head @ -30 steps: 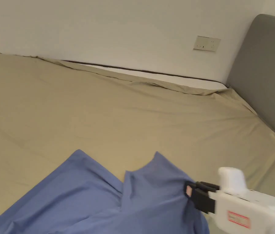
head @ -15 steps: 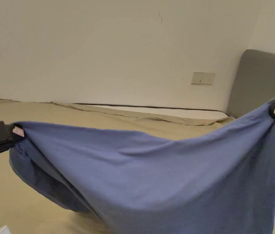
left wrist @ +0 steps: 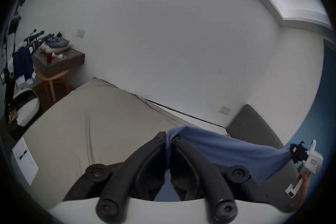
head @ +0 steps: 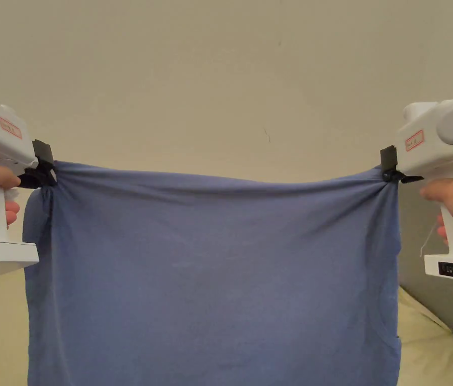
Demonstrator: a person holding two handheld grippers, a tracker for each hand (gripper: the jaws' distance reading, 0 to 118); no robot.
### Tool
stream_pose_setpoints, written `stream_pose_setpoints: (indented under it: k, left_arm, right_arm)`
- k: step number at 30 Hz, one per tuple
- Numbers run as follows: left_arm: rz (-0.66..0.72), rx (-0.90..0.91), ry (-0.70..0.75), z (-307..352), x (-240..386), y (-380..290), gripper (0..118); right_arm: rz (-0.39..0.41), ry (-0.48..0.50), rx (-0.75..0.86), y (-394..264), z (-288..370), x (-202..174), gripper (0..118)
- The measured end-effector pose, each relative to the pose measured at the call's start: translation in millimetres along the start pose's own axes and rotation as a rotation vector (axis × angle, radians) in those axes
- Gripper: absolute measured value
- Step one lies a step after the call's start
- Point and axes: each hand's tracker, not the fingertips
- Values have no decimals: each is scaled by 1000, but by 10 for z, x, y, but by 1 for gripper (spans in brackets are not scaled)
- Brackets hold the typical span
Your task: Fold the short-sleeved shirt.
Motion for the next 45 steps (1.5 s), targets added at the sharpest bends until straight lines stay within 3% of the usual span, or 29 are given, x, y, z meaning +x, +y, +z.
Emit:
stream_pose_setpoints:
  k: [12,18,22,26,32,45]
  left_arm:
    - [-7,70,-31,-570,-47,390,1]
    - [14,72,-71,-801,-199,194,1]
    - [21,1,-88,-961,-324,-197,1]
    - [24,-40,-106,-970,-448,-729,1]
    - [88,-135,-169,-769,-704,-1631,1]
    - [183,-257,-224,319,-1479,-3229,1]
  right_arm:
    - [21,-37,31,673,-651,-311,3]
    - [47,-10,38,432,-843,-358,3]
    - [53,38,-16,15,-959,-377,3]
    - [114,121,-68,-558,-889,-456,3]
    - [89,226,-170,-1610,-624,-463,3]
    - [8,306,-295,-3558,598,-95,3]
